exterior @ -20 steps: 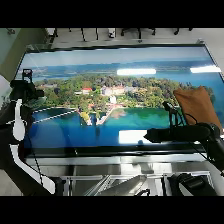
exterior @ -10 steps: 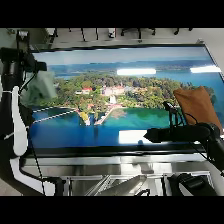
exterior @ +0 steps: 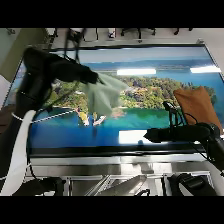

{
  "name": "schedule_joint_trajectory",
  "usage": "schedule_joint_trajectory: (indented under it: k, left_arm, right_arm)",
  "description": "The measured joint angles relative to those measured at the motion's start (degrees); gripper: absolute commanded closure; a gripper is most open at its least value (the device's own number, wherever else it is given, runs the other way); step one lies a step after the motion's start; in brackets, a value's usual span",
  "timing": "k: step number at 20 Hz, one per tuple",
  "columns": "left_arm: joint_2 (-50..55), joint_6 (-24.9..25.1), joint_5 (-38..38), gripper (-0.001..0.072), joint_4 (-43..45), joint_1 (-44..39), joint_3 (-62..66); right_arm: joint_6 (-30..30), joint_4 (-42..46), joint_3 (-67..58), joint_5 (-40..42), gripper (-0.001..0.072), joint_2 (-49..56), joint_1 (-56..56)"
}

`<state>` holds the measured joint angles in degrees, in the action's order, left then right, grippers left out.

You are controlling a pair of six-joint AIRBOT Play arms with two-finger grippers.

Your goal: Fold the shirts.

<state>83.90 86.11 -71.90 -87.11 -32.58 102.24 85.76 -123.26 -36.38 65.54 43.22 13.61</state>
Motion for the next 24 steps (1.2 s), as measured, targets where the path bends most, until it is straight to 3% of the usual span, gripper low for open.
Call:
schedule_joint_trajectory:
  k: [1,2,3,4,5,8,12,13,14,15,17,24]
  left_arm:
    - [0.39,-0.17,-0.13,0.0687,-2.23,-1.77,-2.19]
    - [1.01,-0.42,-0.15,0.0619,-5.05,-3.34,-4.31]
    - [1.84,-0.57,-0.15,0.0331,-8.28,-4.72,-6.34]
    - [2.54,-0.61,-0.17,0.0172,-10.95,-5.57,-7.69]
    - [3.10,-0.87,-0.46,0.0169,-13.42,-6.03,-8.61]
    - [3.76,-0.76,-4.94,0.0169,-17.51,-4.22,-7.17]
    - [0.70,-0.33,-11.82,0.0169,-19.74,4.83,-2.51]
    - [-0.76,-0.33,-12.46,0.0169,-19.96,7.74,-2.95]
    - [-2.21,-0.33,-12.72,0.0168,-20.15,10.43,-4.35]
    - [-3.74,-0.15,-12.61,0.0168,-20.44,13.25,-6.84]
    - [-6.05,0.28,-10.27,0.0167,-21.66,18.01,-14.08]
    - [-0.59,7.13,9.22,0.0168,-37.94,27.65,-35.41]
  right_arm:
    - [0.00,0.00,0.00,0.02,0.0686,0.00,-0.11]
    - [0.00,0.00,0.00,0.04,0.0684,0.00,-0.44]
    - [0.00,0.00,0.00,0.07,0.0604,0.00,-1.01]
    - [0.00,0.00,-0.02,0.11,0.0429,0.00,-1.88]
    - [0.11,0.00,-0.24,0.33,0.0386,0.07,-3.23]
    - [2.75,0.04,-2.86,2.99,0.0386,1.33,-9.25]
    - [8.31,-0.31,-9.49,6.73,0.0383,6.10,-18.99]
    - [9.55,-0.70,-10.82,6.86,0.0311,7.76,-20.63]
    - [10.78,-1.16,-11.91,6.75,0.0132,9.64,-21.88]
    - [11.91,-1.53,-12.70,6.01,0.0075,11.74,-22.71]
    - [13.44,-2.86,-13.75,2.80,0.0144,16.72,-23.43]
    - [15.12,-12.44,-19.06,-9.81,0.0146,35.91,-18.18]
